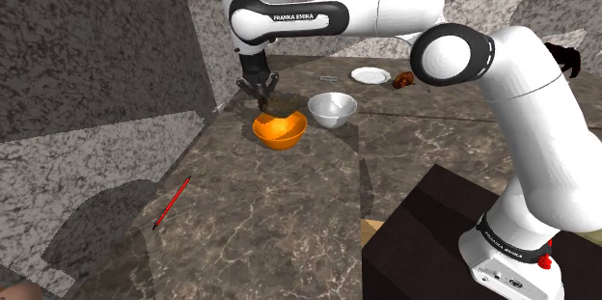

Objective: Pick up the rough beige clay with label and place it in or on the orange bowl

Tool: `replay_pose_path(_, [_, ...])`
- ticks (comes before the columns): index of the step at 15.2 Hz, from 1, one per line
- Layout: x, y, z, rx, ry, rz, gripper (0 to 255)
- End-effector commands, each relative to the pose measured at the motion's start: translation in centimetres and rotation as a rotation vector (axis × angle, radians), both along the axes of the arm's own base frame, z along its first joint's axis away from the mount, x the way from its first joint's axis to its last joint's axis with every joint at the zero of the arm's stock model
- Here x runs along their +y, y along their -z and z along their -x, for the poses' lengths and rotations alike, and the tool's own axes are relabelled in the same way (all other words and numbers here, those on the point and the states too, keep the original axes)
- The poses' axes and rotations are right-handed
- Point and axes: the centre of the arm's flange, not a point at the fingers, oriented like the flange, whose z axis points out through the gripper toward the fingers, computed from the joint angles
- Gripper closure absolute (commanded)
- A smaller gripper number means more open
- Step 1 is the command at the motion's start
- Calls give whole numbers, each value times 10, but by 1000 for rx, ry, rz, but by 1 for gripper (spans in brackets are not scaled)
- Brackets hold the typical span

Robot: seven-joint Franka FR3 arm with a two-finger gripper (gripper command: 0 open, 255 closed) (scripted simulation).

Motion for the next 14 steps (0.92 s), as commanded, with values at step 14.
replay_pose_path(14, [0, 54, 0, 0, 0, 0, 255])
